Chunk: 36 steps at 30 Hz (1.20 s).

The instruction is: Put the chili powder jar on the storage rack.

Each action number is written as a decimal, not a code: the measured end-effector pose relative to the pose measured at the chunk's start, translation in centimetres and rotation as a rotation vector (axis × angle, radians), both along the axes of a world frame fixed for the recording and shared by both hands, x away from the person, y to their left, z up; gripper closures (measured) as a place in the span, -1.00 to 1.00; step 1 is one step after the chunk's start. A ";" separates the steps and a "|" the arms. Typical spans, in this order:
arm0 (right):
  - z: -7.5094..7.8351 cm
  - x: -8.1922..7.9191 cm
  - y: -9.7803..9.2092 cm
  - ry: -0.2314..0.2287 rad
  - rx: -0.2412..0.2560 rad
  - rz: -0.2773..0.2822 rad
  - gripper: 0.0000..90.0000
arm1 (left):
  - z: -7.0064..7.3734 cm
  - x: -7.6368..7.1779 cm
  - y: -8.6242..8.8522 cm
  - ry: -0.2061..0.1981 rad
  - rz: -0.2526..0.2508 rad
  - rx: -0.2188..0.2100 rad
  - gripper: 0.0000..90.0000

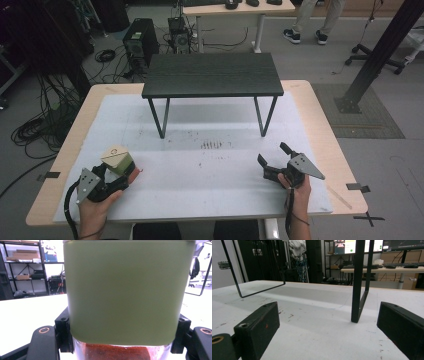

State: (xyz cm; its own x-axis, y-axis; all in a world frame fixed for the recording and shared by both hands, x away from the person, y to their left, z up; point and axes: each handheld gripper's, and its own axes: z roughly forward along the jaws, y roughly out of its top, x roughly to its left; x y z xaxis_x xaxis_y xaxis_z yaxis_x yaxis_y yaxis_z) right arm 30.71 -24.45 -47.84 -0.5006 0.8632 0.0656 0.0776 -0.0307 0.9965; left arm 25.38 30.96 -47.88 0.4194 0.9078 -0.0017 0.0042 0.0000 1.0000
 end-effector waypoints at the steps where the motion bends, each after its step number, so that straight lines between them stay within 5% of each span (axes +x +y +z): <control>1: 0.0 0.0 0.0 0.000 -0.001 0.000 -0.90 | 0.0 0.0 0.0 0.000 0.000 0.000 -0.36; 36: 0.0 0.0 0.0 -0.002 0.005 0.001 -0.90 | 0.1 -0.2 0.0 0.007 0.004 -0.007 -0.35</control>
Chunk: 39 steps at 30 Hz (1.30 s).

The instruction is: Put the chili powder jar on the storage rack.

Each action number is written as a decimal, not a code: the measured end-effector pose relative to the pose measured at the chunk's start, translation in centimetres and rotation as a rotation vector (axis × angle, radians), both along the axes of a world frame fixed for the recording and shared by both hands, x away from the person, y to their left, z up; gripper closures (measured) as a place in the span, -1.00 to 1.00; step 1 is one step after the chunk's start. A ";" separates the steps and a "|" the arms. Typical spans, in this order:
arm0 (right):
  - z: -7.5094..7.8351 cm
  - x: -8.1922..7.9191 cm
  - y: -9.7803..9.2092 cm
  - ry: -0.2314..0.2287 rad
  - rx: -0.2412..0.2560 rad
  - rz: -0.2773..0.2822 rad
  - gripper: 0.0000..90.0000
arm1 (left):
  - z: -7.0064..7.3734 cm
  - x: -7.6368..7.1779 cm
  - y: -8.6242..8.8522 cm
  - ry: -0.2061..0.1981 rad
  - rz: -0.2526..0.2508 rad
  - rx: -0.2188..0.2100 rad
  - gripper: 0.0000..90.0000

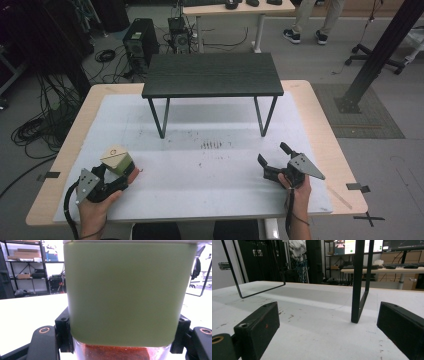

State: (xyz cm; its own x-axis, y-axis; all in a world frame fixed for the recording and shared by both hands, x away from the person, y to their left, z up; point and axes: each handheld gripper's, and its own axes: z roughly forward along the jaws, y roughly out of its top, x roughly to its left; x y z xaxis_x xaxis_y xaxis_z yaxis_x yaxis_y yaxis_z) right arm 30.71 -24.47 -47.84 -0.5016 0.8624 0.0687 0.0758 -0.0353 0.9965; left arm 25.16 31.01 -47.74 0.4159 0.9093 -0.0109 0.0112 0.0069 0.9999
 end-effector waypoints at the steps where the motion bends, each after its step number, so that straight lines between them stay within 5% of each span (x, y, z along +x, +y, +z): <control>1: 0.0 0.0 0.0 0.000 0.000 0.000 -0.90 | 0.0 0.0 0.0 0.001 -0.001 -0.001 -0.35; 9: 0.0 0.0 0.0 -0.001 0.001 0.000 -0.91 | 0.3 -0.1 -0.1 0.014 -0.014 0.020 -0.35; 25: 0.0 0.0 -0.1 -0.004 0.006 0.001 -0.90 | 1.3 0.2 -0.6 0.031 -0.042 -0.009 -0.35; 39: 0.0 0.0 0.0 -0.005 0.003 0.004 -0.90 | 4.0 0.7 -2.2 0.035 -0.087 -0.031 -0.35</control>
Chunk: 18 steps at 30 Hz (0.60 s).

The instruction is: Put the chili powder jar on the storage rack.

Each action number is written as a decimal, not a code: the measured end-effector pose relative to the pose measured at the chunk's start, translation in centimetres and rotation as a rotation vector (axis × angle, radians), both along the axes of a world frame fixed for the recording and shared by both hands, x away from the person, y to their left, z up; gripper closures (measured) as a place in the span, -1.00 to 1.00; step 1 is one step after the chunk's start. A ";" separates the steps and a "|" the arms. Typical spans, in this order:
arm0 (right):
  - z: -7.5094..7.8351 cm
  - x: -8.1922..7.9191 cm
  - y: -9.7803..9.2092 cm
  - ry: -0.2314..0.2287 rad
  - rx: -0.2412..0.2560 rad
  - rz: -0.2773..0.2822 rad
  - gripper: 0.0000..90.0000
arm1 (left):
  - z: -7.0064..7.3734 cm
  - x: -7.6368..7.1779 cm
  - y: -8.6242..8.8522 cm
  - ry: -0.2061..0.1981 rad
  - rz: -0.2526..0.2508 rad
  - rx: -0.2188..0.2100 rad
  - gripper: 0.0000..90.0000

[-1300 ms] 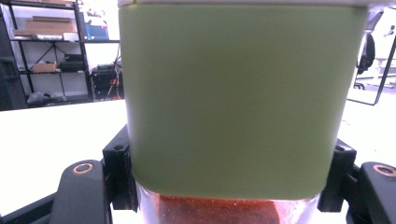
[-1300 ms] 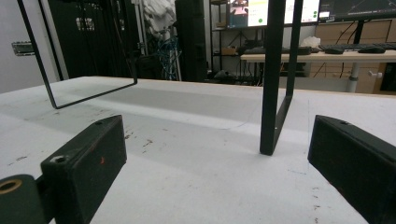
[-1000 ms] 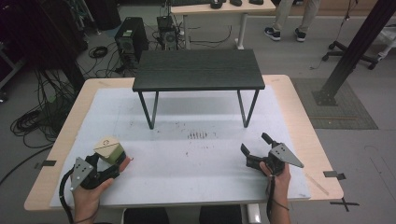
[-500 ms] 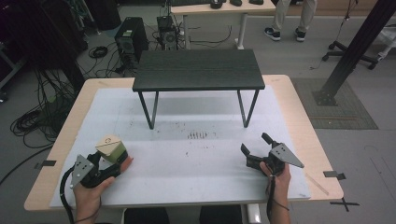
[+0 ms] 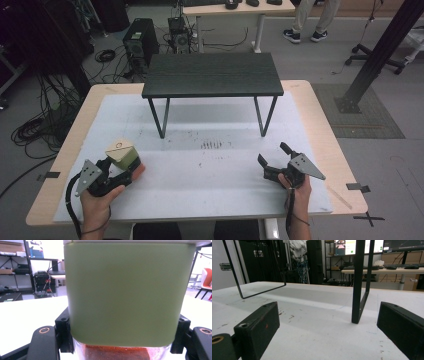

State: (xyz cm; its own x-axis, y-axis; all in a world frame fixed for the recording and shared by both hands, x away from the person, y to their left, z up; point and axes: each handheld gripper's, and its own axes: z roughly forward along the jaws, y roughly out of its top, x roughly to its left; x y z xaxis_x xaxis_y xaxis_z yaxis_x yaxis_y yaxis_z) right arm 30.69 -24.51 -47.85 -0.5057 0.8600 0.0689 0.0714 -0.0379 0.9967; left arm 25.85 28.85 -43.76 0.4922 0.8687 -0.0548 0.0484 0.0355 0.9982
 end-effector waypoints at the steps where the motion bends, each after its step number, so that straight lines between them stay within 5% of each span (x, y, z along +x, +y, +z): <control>1: 0.0 0.0 0.0 0.000 0.000 0.000 -0.90 | 0.3 0.1 -0.1 0.000 -0.001 0.003 -0.35; 18: 0.0 0.0 0.0 -0.005 0.000 0.005 -0.90 | 3.5 1.3 -2.4 0.008 -0.049 0.012 -0.35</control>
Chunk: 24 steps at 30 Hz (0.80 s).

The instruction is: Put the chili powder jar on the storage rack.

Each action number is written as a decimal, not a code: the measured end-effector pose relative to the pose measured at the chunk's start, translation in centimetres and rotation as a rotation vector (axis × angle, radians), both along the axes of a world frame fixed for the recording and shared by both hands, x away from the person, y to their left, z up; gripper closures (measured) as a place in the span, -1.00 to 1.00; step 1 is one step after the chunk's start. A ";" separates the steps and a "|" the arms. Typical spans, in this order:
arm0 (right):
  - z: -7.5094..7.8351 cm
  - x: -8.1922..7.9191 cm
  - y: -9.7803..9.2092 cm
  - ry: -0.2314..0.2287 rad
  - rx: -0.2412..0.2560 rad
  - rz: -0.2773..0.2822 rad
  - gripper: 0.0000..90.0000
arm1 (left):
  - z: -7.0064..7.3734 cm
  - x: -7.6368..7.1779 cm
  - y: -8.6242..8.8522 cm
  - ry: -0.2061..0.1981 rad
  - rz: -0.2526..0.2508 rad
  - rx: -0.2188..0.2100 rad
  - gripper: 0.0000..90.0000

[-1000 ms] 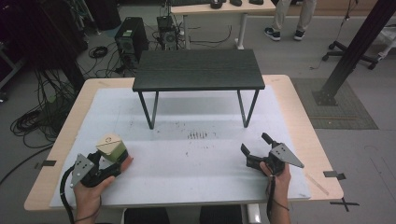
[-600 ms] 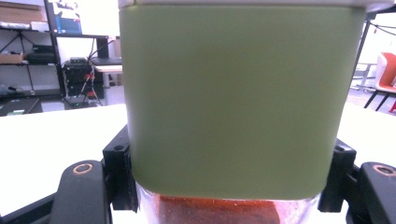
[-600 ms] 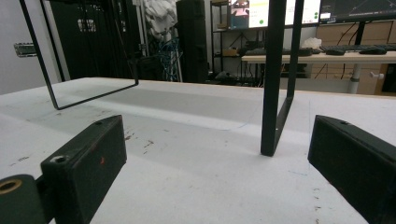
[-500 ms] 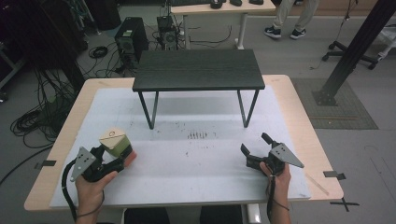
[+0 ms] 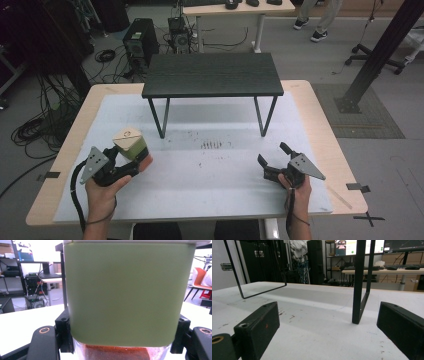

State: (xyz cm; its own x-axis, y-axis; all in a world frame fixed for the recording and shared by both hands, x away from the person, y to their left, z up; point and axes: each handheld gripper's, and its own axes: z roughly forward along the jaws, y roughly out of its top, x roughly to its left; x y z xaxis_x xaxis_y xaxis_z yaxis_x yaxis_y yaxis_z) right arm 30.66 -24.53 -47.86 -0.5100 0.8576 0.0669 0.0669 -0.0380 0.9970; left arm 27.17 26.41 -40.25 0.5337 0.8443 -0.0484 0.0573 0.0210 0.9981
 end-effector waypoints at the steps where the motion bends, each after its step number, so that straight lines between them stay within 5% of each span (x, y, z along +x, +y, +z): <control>1: 0.0 0.0 0.0 0.000 0.000 0.000 -0.90 | 0.2 0.1 -0.1 0.002 0.001 -0.003 -0.35; 6: 0.0 0.0 0.0 -0.001 0.000 0.001 -0.90 | 1.2 0.4 -0.7 -0.002 -0.015 -0.026 -0.35; 24: 0.0 -0.1 0.0 -0.008 0.000 0.003 -0.90 | 6.0 3.1 -3.5 0.003 -0.044 -0.012 -0.35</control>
